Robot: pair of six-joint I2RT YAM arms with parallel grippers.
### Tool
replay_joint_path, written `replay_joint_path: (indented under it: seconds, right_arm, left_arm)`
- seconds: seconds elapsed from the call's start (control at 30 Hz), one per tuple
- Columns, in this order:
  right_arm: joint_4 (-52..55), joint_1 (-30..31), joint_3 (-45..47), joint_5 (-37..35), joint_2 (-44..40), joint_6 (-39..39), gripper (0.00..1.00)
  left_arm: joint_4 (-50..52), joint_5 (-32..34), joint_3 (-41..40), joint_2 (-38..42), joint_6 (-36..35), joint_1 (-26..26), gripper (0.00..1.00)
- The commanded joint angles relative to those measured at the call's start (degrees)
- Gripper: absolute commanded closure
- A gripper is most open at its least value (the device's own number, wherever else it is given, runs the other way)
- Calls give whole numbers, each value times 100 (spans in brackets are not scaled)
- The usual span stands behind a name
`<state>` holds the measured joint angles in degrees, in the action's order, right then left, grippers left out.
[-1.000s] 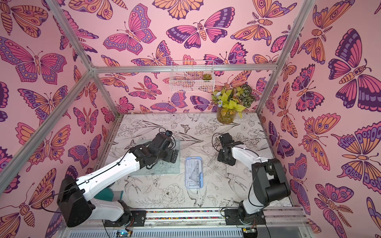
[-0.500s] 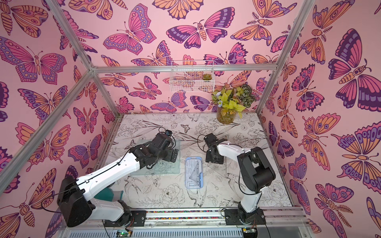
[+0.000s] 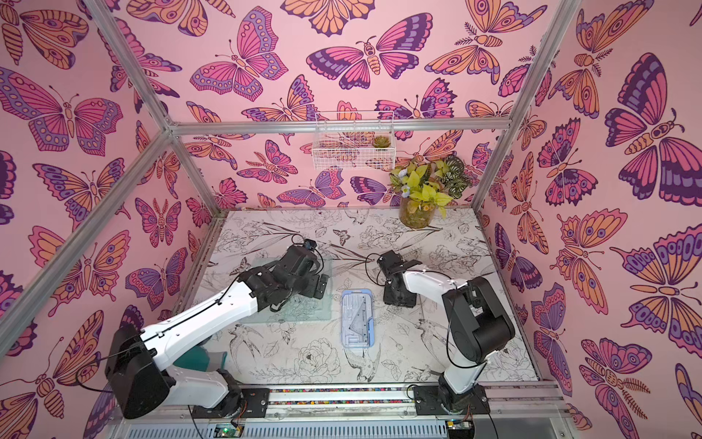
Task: Open the ruler set and take out the ruler
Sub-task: Place the ruler at the center of the board.
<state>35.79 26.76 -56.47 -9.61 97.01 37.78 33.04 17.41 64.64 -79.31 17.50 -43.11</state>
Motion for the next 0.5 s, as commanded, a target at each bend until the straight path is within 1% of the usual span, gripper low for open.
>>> replay_joint_path:
  seconds: [0.0,0.17,0.33,0.47]
  right_arm:
    - [231,-130,141,-278,-154,209,51]
    - [-1,-683,409,-152,-334,320,53]
    - [-308,-1423,558,257,-482,320,53]
    - [-366,-1681,488,361,-406,224,53]
  left_arm:
    - [80,87,-15,92,87,3,0]
    - [196,104,57,146,99,5,0]
    - [289,140,160,137,61,4,0]
    - [434,192,279,40,46,0,0]
